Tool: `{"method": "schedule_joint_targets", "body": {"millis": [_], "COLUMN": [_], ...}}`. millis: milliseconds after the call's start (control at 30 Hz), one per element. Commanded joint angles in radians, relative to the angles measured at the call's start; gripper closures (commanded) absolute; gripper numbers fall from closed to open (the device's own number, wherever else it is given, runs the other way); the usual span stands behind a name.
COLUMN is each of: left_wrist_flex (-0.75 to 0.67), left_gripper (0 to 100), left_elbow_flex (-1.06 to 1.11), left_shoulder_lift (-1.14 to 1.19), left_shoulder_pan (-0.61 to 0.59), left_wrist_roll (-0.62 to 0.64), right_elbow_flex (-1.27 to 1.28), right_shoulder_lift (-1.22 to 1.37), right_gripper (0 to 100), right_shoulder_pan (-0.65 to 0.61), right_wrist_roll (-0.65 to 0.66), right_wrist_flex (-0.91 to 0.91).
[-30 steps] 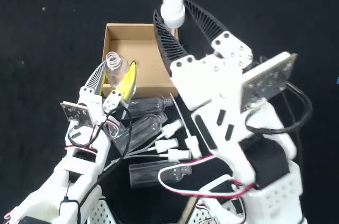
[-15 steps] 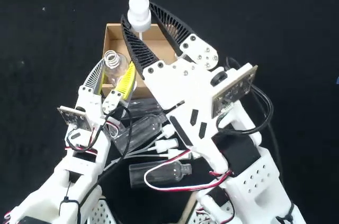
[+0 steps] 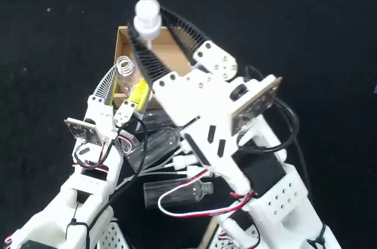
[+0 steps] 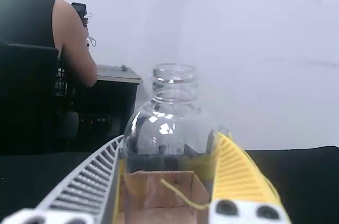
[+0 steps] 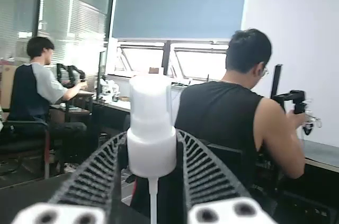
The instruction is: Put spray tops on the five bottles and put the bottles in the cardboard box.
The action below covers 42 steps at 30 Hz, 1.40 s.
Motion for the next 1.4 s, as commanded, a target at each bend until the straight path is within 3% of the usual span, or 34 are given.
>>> {"method": "schedule_joint_targets", "body": {"millis": [0, 267, 1100, 1267, 1367], "left_wrist_flex": [-0.029, -0.029, -0.029, -0.029, -0.029], "left_gripper": [97, 97, 97, 97, 97], "left_elbow_flex": [0.022, 0.022, 0.022, 0.022, 0.022], "left_shoulder_lift": [-0.012, -0.012, -0.012, -0.012, -0.012], "left_shoulder_pan": [0.038, 0.122, 0.114, 0.114, 0.114], "left_wrist_roll": [0.006, 0.006, 0.002, 0.000, 0.000], "right_elbow_flex": [-0.005, -0.012, 0.105, 0.058, -0.015], "right_shoulder_lift": [0.016, 0.104, 0.143, 0.143, 0.143], "right_gripper": [98.6, 98.6, 98.2, 83.8, 82.5], "right_shoulder_pan": [-0.031, -0.028, -0.028, -0.044, -0.074], "right_wrist_roll": [-0.002, 0.003, 0.003, 0.003, 0.003], "right_wrist_flex": [-0.029, -0.040, -0.087, 0.063, 0.196]}}
